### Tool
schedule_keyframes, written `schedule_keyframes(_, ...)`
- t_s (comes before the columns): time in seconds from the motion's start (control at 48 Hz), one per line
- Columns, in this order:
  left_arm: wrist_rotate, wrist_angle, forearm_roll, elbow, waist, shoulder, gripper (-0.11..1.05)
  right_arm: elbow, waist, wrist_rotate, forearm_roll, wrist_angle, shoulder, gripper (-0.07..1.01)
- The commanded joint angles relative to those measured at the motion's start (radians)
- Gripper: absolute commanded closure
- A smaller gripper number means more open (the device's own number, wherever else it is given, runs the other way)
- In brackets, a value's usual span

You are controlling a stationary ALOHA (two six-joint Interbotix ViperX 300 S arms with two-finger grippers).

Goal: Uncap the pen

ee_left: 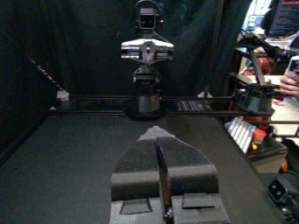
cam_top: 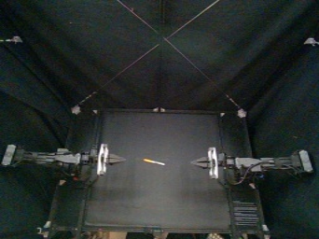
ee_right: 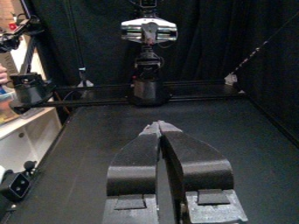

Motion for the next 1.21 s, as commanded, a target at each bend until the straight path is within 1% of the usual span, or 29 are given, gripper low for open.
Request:
schedule_keyframes(0.021, 0.0061, -0.011, 0.005, -0.003, 0.005, 0.025, 1.05, -0.023, -0.003, 0.009, 0.009, -0.021, 0.041, 0.98)
schedule_keyframes(0.083, 0.0061, -0.015, 0.006, 0.000, 0.005, 0.038, 1.00, -0.028, -0.006, 0.012, 0.014, -0.037, 0.080, 0.93)
schedule_keyframes(0.104, 0.0046, -0.017, 0.005, 0.002, 0.005, 0.048, 0.97, -0.032, -0.008, 0.012, 0.015, -0.044, 0.095, 0.91)
schedule_keyframes(0.188, 0.0046, -0.018, 0.005, 0.003, 0.005, 0.094, 0.91, -0.049, -0.017, 0.015, 0.023, -0.071, 0.179, 0.86)
schedule_keyframes(0.229, 0.0046, -0.023, 0.003, 0.000, 0.006, 0.132, 0.88, -0.066, -0.029, 0.017, 0.032, -0.080, 0.241, 0.84)
schedule_keyframes(0.25, 0.0061, -0.025, 0.003, -0.002, 0.006, 0.140, 0.87, -0.075, -0.034, 0.017, 0.038, -0.080, 0.267, 0.84)
schedule_keyframes(0.333, 0.0061, -0.044, 0.005, -0.006, 0.008, 0.221, 0.83, -0.107, -0.058, 0.017, 0.072, -0.080, 0.373, 0.82)
schedule_keyframes(0.354, 0.0061, -0.049, 0.005, -0.008, 0.008, 0.239, 0.82, -0.120, -0.066, 0.015, 0.086, -0.080, 0.411, 0.80)
schedule_keyframes(0.375, 0.0077, -0.055, 0.006, -0.011, 0.008, 0.258, 0.81, -0.129, -0.072, 0.015, 0.091, -0.080, 0.437, 0.79)
schedule_keyframes(0.417, 0.0077, -0.064, 0.008, -0.017, 0.008, 0.295, 0.78, -0.144, -0.080, 0.014, 0.098, -0.080, 0.486, 0.76)
schedule_keyframes(0.438, 0.0077, -0.067, 0.008, -0.023, 0.012, 0.321, 0.76, -0.150, -0.084, 0.014, 0.101, -0.080, 0.512, 0.74)
schedule_keyframes(0.5, 0.0077, -0.069, 0.008, -0.035, 0.021, 0.370, 0.70, -0.172, -0.098, 0.014, 0.103, -0.080, 0.583, 0.66)
schedule_keyframes(0.521, 0.0077, -0.069, 0.008, -0.040, 0.025, 0.385, 0.68, -0.183, -0.106, 0.014, 0.103, -0.080, 0.618, 0.61)
schedule_keyframes(0.583, 0.0077, -0.069, 0.006, -0.051, 0.038, 0.426, 0.61, -0.204, -0.117, 0.014, 0.104, -0.080, 0.681, 0.50)
schedule_keyframes(0.604, 0.0061, -0.069, 0.005, -0.055, 0.043, 0.437, 0.59, -0.212, -0.118, 0.014, 0.104, -0.080, 0.701, 0.46)
schedule_keyframes(0.625, 0.0077, -0.069, 0.005, -0.060, 0.051, 0.453, 0.55, -0.219, -0.121, 0.014, 0.106, -0.080, 0.719, 0.43)
schedule_keyframes(0.646, 0.0061, -0.069, 0.005, -0.063, 0.055, 0.460, 0.53, -0.229, -0.123, 0.014, 0.104, -0.080, 0.736, 0.39)
schedule_keyframes(0.667, 0.0061, -0.071, 0.005, -0.066, 0.058, 0.469, 0.50, -0.233, -0.123, 0.014, 0.104, -0.078, 0.746, 0.37)
schedule_keyframes(0.688, 0.0061, -0.071, 0.005, -0.067, 0.061, 0.477, 0.48, -0.244, -0.126, 0.014, 0.104, -0.080, 0.772, 0.32)
schedule_keyframes(0.75, 0.0061, -0.069, 0.005, -0.074, 0.071, 0.497, 0.40, -0.268, -0.129, 0.003, 0.103, -0.080, 0.819, 0.22)
schedule_keyframes(0.792, 0.0061, -0.071, 0.005, -0.074, 0.072, 0.506, 0.35, -0.288, -0.130, 0.000, 0.098, -0.078, 0.861, 0.15)
schedule_keyframes(0.875, 0.0061, -0.071, 0.005, -0.075, 0.077, 0.525, 0.22, -0.319, -0.138, 0.000, 0.084, -0.075, 0.923, 0.06)
schedule_keyframes(0.917, 0.0061, -0.071, 0.005, -0.077, 0.078, 0.532, 0.17, -0.336, -0.140, 0.000, 0.078, -0.074, 0.953, 0.04)
schedule_keyframes(0.979, 0.0061, -0.071, 0.005, -0.077, 0.081, 0.541, 0.10, -0.364, -0.140, 0.000, 0.064, -0.066, 0.997, 0.03)
schedule_keyframes(1.062, 0.0046, -0.071, 0.005, -0.077, 0.083, 0.552, 0.02, -0.411, -0.140, 0.005, 0.044, -0.029, 1.054, 0.03)
schedule_keyframes(1.125, 0.0046, -0.071, 0.005, -0.078, 0.087, 0.558, -0.01, -0.443, -0.140, 0.005, 0.037, 0.006, 1.089, 0.03)
schedule_keyframes(1.208, 0.0046, -0.071, 0.005, -0.080, 0.091, 0.561, -0.01, -0.489, -0.141, 0.002, 0.034, 0.063, 1.137, 0.04)
